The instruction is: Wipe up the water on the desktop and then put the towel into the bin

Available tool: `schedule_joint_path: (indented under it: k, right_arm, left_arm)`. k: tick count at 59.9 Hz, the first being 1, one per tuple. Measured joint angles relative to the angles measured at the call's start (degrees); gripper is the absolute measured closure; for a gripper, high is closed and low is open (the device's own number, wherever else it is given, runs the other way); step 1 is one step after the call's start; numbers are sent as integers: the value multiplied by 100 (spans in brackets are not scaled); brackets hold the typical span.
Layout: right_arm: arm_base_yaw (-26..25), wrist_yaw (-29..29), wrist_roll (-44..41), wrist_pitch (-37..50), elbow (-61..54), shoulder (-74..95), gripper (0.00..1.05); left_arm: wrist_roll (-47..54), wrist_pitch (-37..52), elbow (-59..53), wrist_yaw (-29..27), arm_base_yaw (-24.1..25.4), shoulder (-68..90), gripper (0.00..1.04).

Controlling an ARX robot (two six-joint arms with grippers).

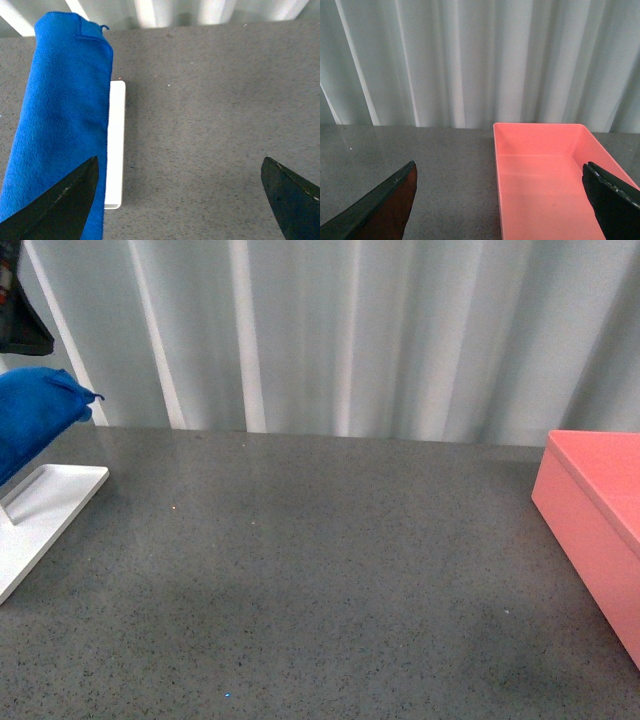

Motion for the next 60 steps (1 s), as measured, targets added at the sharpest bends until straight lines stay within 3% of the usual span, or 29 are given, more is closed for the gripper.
schedule_joint_path:
  k: [11,22,35,60]
  right_arm:
    - [0,0,0,0,0,0,7]
    - [0,0,0,0,0,0,7]
    - [0,0,0,0,0,0,7]
    - [0,0,0,0,0,0,7]
  left_arm:
    - [763,-857,2138,-509,365,1884,7]
    - [1060,-1388,3556,-850,741,3038,7]
    - [737,-1919,4450,-866,994,3825,7]
    - [649,-1523,4815,-933,1001,4483,7]
